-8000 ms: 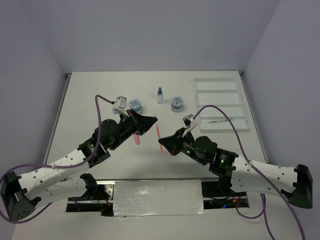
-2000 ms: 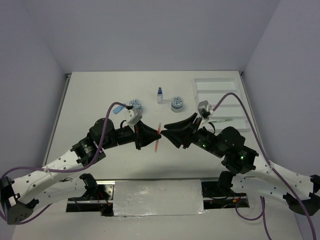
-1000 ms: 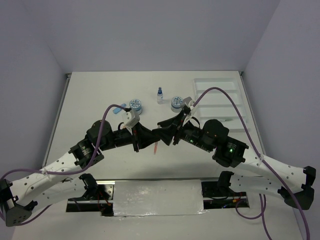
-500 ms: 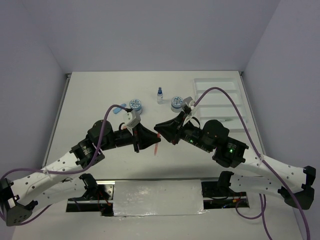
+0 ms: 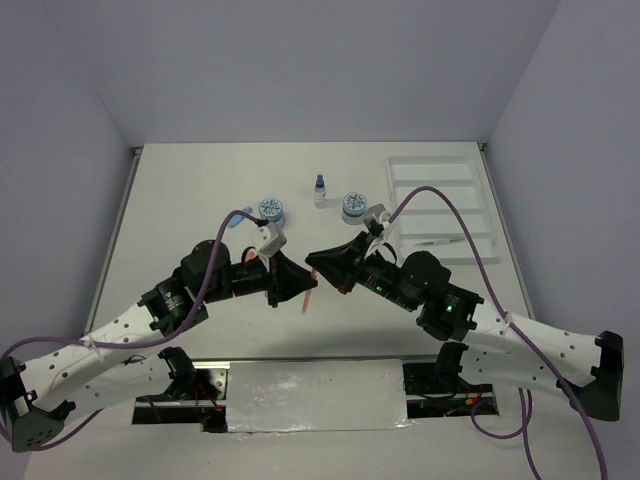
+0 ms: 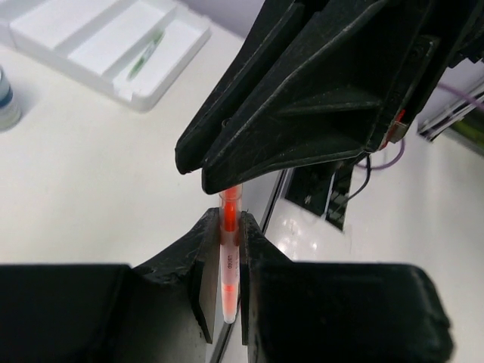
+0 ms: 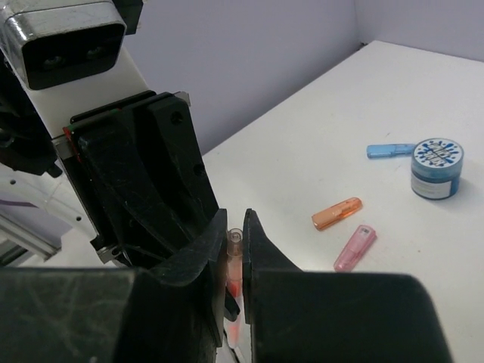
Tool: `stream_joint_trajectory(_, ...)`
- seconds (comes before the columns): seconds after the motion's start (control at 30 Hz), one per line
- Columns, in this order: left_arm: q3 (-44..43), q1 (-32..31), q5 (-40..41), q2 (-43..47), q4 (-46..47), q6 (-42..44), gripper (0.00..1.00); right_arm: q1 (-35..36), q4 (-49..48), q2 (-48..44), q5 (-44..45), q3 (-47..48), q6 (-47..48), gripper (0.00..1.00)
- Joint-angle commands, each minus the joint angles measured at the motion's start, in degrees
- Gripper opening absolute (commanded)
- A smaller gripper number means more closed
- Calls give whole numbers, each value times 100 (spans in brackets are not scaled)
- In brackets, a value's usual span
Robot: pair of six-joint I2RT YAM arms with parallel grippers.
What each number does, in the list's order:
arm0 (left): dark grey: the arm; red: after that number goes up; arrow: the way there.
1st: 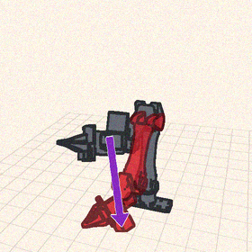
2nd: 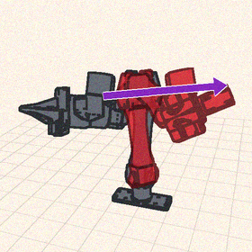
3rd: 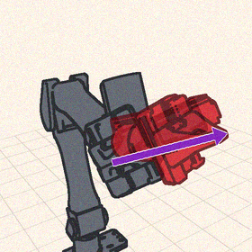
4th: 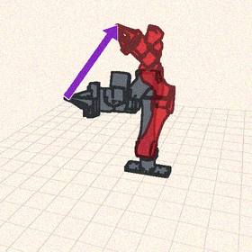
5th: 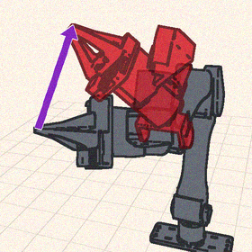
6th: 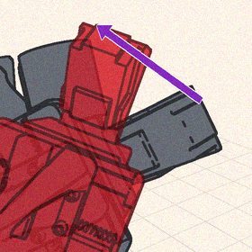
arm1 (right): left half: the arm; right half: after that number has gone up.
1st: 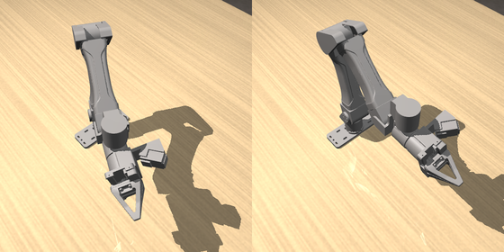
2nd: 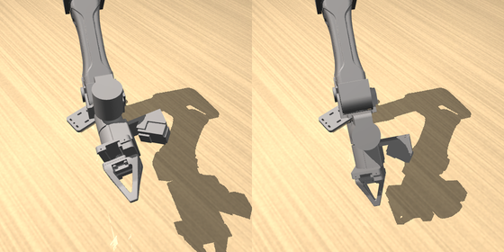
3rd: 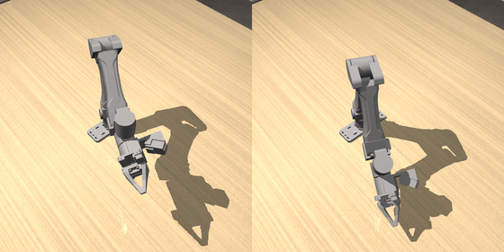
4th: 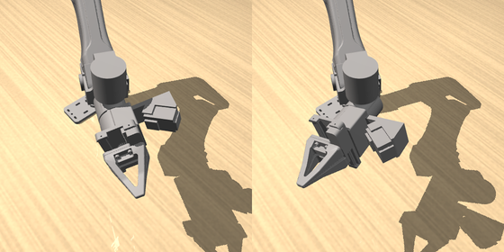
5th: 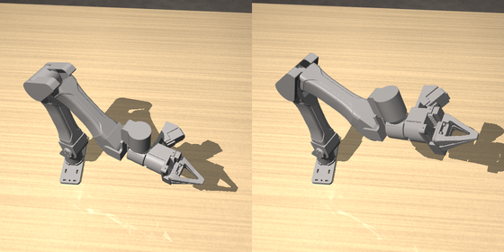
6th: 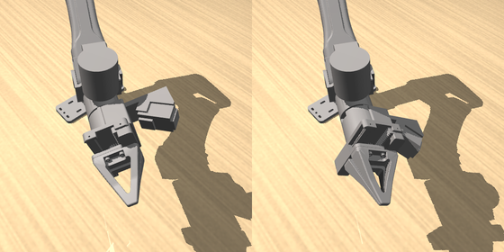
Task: Sort the stationery into containers
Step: Close the pen cap on the pen.
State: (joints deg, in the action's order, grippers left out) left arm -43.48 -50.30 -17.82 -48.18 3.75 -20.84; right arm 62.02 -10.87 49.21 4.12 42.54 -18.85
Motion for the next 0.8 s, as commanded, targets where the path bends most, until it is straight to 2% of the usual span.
stream_joint_trajectory(0.0,-792,21,350,143,645,194,0,30,-237,273,-289,-816,-224,0)
stream_joint_trajectory(0.23,-1417,424,-88,-7,548,353,0,91,-776,677,-386,-1696,-488,0)
stream_joint_trajectory(0.5,-1926,952,-590,-77,671,221,0,354,-951,1037,-298,-1864,-576,0)
stream_joint_trajectory(0.77,-2173,1023,-731,-24,847,133,0,539,-1338,1688,-333,-1829,-743,0)
